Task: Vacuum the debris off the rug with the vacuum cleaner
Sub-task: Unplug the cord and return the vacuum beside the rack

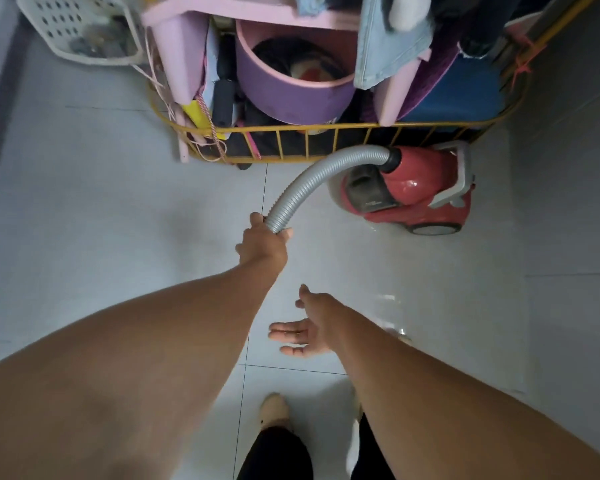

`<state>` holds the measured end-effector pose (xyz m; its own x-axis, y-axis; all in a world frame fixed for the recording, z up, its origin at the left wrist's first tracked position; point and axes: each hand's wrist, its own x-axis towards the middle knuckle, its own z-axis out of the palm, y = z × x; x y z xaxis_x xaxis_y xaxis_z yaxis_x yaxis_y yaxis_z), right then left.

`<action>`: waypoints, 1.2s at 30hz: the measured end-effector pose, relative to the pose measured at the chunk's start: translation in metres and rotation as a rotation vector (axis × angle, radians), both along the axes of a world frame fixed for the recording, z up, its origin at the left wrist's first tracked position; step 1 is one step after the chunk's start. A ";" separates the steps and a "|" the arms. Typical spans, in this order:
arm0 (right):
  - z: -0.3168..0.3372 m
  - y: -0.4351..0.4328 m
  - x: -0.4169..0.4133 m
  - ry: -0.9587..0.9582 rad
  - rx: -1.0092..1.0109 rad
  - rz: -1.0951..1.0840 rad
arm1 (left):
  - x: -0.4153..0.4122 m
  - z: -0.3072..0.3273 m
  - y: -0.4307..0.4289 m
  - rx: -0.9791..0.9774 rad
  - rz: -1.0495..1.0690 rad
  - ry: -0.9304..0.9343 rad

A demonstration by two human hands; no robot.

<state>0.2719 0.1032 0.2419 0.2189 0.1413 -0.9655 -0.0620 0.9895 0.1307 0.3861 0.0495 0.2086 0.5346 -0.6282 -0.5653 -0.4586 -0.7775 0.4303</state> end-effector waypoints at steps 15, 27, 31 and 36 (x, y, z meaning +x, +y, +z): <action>0.041 -0.014 -0.040 0.316 -0.191 -0.872 | -0.081 0.104 -0.019 -0.209 0.177 0.081; 0.073 -0.082 -0.184 0.488 -0.453 -0.883 | -0.140 0.114 -0.045 0.051 0.453 0.250; 0.081 -0.088 -0.223 0.530 -0.556 -0.820 | -0.168 0.103 -0.042 0.168 0.288 0.139; 0.090 -0.098 -0.252 0.536 -0.690 -0.759 | -0.192 0.103 -0.044 0.275 0.201 0.072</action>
